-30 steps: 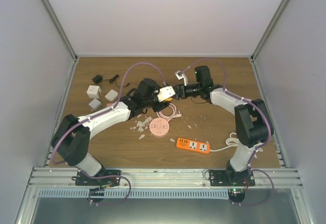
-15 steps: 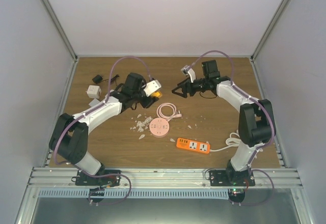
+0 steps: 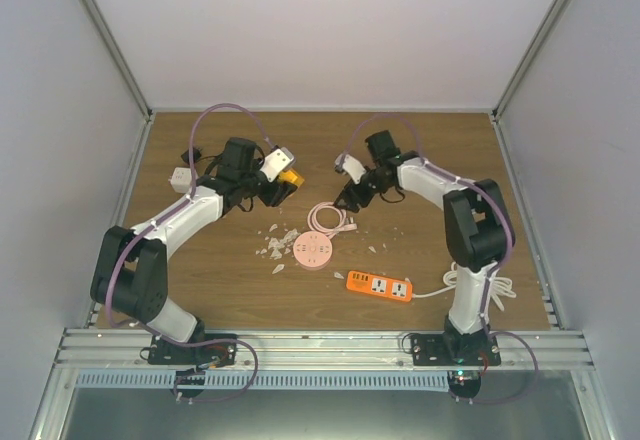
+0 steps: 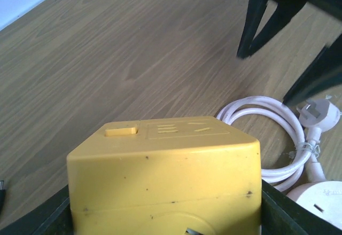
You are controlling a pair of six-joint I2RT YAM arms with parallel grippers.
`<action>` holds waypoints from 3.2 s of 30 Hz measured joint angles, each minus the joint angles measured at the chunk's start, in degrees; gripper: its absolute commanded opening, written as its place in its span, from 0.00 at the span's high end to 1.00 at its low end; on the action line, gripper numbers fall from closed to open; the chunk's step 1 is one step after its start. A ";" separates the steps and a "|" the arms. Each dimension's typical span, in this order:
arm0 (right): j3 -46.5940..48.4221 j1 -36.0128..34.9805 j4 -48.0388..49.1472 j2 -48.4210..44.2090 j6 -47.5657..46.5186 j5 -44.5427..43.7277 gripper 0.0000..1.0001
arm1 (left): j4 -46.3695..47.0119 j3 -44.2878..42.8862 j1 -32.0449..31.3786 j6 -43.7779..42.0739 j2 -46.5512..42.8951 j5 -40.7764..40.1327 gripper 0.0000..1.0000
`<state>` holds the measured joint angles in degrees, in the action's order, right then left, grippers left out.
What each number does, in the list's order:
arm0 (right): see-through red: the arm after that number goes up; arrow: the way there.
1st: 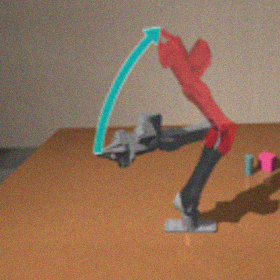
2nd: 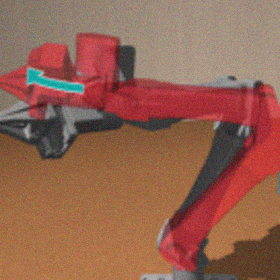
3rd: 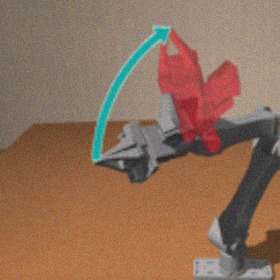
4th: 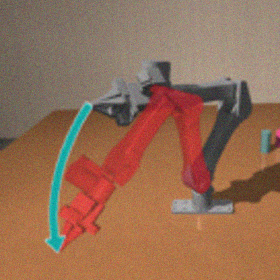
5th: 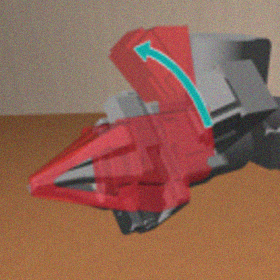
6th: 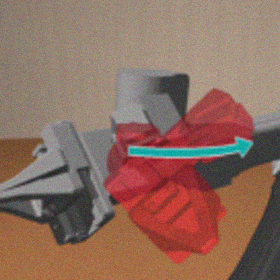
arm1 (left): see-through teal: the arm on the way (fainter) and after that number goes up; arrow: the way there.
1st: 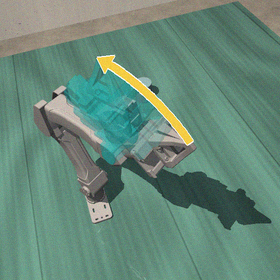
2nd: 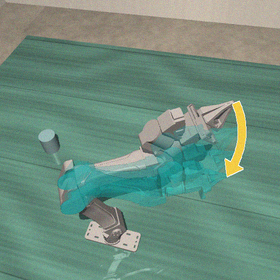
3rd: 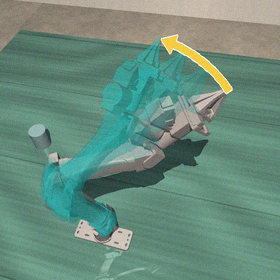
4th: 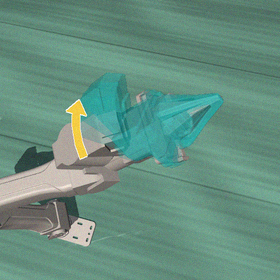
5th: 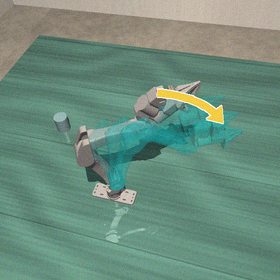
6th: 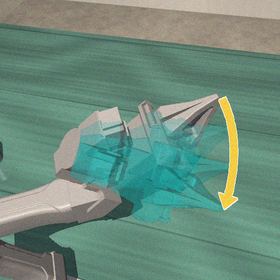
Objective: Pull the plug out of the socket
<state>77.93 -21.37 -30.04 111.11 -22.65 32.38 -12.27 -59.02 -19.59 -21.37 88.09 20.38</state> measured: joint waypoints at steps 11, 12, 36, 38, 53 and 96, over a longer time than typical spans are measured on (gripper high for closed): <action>0.90 -10.62 1.25 4.17 -4.42 -17.07 0.25 | -0.02 0.00 0.11 0.57 -0.20 2.36 0.66; 1.05 -11.26 1.57 4.72 -4.68 -18.47 0.25 | -0.02 0.00 0.13 0.63 -0.20 2.43 0.65; -12.17 -1.42 8.00 -2.64 -7.65 -21.97 0.26 | -0.46 0.00 0.15 0.85 -0.52 2.93 0.65; -14.36 0.24 8.15 -4.33 -8.22 -21.86 0.26 | -0.46 0.00 0.15 0.85 -0.52 2.97 0.65; -24.61 14.56 7.63 -12.52 -13.33 -19.37 0.27 | -0.74 0.02 0.15 0.85 -0.50 3.41 0.65; -6.01 21.18 -4.81 -15.56 -11.58 6.71 0.12 | -15.15 -1.05 6.80 -10.86 0.07 -3.65 0.63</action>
<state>71.92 -0.19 -34.85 95.55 -34.24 39.09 -27.42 -60.07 -12.80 -32.23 88.16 16.73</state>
